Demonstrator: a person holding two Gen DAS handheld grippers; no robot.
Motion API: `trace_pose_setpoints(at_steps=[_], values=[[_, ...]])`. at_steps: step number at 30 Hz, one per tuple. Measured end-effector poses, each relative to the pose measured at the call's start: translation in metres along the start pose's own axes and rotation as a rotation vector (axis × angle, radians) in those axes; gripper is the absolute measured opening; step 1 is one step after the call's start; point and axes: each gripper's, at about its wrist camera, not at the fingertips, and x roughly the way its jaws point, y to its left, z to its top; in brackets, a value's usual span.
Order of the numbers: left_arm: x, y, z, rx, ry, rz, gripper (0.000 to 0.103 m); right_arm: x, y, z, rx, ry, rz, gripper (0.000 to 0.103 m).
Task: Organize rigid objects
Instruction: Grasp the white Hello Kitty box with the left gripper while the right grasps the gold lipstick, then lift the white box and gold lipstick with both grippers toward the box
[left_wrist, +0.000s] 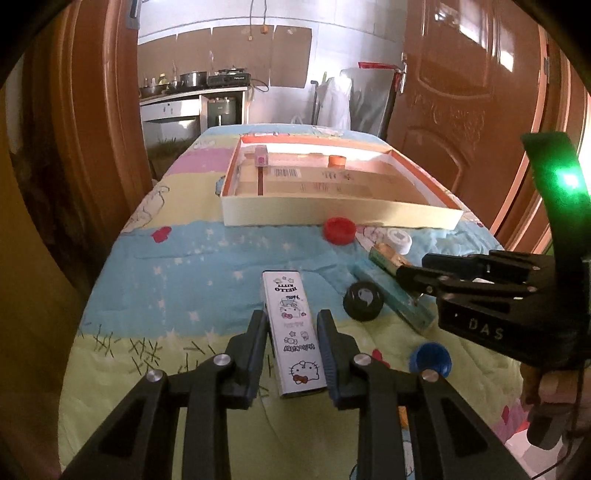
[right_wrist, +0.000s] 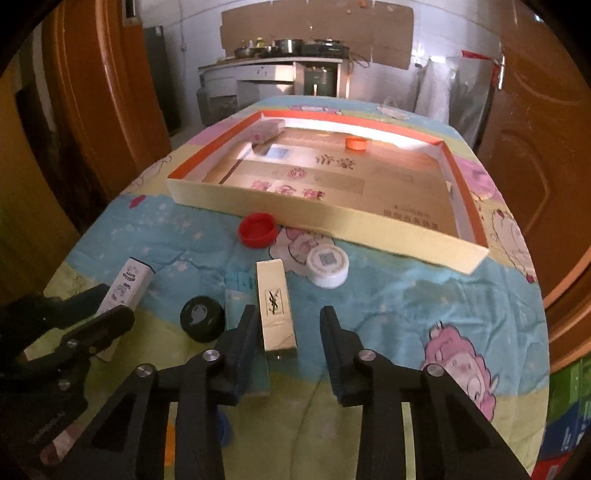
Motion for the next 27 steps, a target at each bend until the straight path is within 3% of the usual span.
trace_pose_setpoints(at_steps=[4,16,20,27], values=[[0.001,0.002,0.004,-0.009,-0.007,-0.009,0.029,0.005,-0.001,0.004,-0.011,0.018,0.020,0.022],[0.002,0.002,0.010,-0.021,-0.012,-0.024,0.028,0.020,0.002,0.009,-0.030,0.046,0.030,0.018],[0.001,0.000,0.014,-0.017,-0.018,-0.027,0.012,0.013,0.000,0.006,-0.004,0.028,0.044,0.018],[0.001,-0.001,0.023,0.000,-0.016,-0.027,0.010,-0.004,-0.003,0.004,0.020,-0.006,0.039,0.018]])
